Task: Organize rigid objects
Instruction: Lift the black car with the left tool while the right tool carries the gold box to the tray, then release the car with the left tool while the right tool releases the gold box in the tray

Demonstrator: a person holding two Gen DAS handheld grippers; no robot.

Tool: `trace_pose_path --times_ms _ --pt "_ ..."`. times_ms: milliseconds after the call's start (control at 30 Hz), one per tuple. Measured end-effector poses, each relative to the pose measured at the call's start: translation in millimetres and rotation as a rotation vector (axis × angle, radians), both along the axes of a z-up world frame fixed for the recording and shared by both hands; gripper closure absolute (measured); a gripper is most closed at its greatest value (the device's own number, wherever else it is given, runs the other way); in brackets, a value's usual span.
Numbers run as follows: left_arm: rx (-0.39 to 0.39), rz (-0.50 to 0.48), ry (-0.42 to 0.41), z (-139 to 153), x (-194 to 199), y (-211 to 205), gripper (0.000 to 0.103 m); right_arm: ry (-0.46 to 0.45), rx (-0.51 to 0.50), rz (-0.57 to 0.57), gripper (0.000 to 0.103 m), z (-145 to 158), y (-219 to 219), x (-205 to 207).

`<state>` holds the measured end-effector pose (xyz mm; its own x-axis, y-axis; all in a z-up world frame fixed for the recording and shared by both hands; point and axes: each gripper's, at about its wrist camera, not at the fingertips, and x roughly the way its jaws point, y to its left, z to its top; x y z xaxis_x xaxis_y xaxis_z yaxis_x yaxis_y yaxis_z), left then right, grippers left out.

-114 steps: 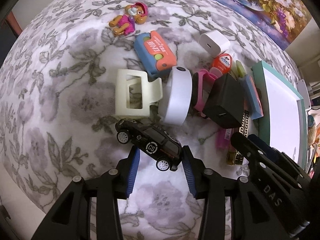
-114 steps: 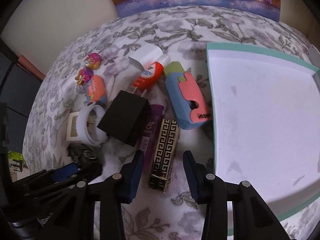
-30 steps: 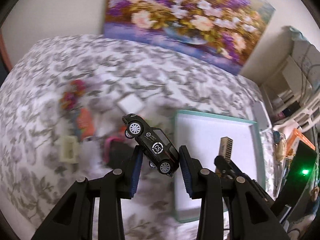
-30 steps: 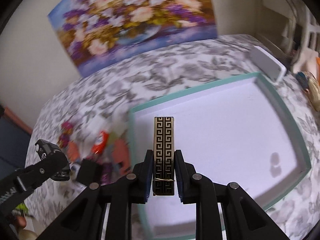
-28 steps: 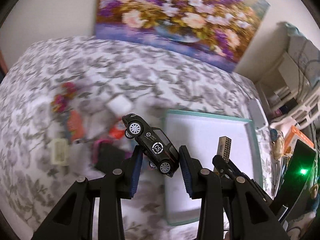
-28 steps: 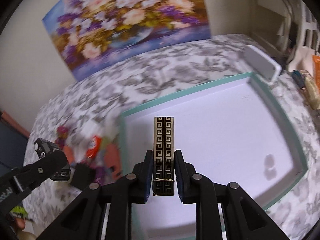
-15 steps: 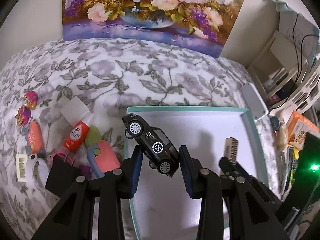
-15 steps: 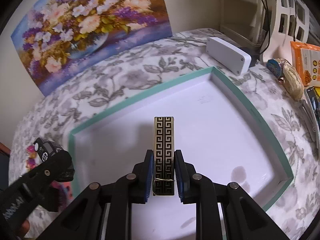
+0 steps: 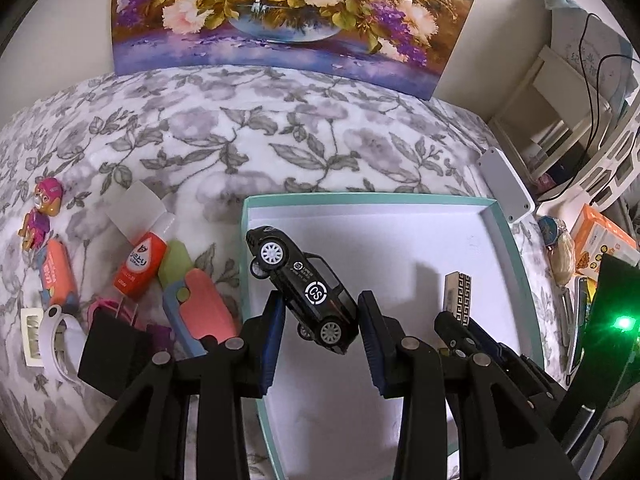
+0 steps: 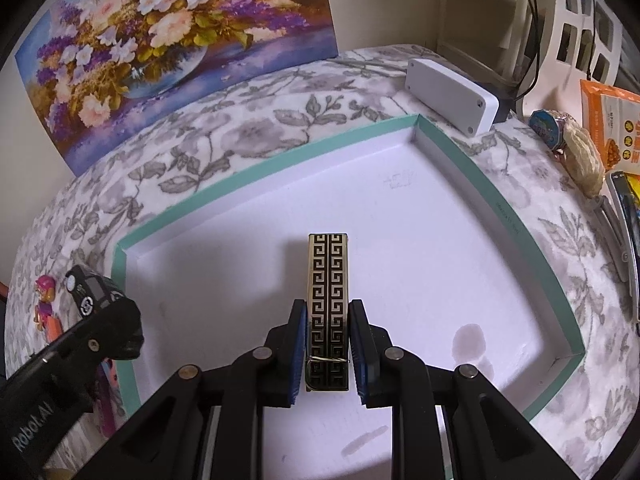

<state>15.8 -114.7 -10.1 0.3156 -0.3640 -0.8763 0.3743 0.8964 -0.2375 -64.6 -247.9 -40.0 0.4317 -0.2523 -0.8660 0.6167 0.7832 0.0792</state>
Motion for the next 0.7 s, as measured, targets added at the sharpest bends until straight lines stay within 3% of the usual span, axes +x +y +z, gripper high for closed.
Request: trace_pose_path --times_ms 267,333,467,500,533,700 --pt "-0.004 -0.001 0.009 2.0 0.2 0.7 0.063 0.014 -0.005 0.003 0.08 -3.2 0.6 -1.0" --pt "-0.008 0.009 0.008 4.4 1.2 3.1 0.055 0.012 -0.013 0.004 0.08 -1.9 1.5 -0.7" --pt "-0.011 0.042 0.003 10.7 4.2 11.5 0.049 0.017 -0.016 0.006 0.08 -2.6 1.4 0.2" --pt "-0.01 0.057 0.0 12.4 5.4 14.8 0.043 0.018 -0.016 0.006 0.08 -2.9 1.4 0.2" --pt "-0.009 0.069 -0.002 13.5 6.2 17.7 0.036 0.019 -0.017 0.006 0.079 -3.0 1.2 0.4" --pt "0.017 0.139 0.005 13.6 13.3 33.6 0.025 0.036 -0.031 0.013 0.064 -4.8 3.4 1.8"
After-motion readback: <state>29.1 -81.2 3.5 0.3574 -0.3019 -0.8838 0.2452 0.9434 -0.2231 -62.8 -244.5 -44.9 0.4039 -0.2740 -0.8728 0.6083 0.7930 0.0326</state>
